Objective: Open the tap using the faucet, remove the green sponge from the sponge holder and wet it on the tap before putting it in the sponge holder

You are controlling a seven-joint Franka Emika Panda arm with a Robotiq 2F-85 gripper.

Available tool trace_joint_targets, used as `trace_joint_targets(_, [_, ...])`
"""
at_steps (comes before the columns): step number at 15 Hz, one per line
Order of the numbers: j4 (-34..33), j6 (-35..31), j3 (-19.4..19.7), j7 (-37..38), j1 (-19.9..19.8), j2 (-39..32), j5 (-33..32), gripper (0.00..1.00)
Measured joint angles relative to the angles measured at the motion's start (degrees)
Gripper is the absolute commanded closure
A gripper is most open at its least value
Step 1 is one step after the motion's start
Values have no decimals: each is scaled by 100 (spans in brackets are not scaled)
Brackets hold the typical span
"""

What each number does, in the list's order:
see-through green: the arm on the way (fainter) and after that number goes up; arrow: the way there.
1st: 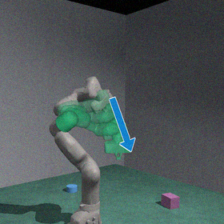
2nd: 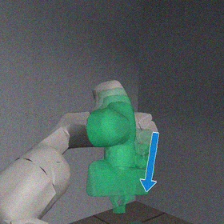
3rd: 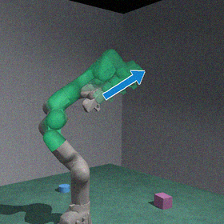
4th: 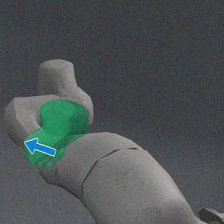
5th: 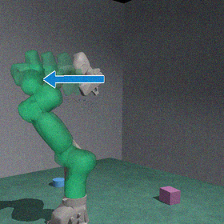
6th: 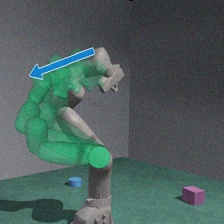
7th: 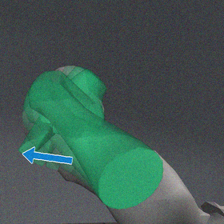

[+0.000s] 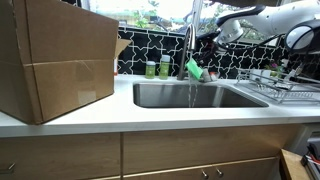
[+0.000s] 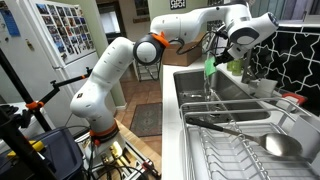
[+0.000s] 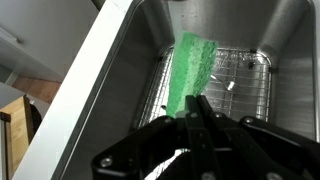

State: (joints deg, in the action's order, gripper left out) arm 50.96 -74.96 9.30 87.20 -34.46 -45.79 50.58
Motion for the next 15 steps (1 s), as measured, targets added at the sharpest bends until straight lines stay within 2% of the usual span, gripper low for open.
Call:
trace_joint_targets(6, [-151,-4,42,-345,-4,-42,-439,99])
trace_joint_targets(11, [-390,-77,364,-890,31,33,-1306,99])
trace_joint_targets(15, [-547,-555,642,-1251,100,172,-1906,99])
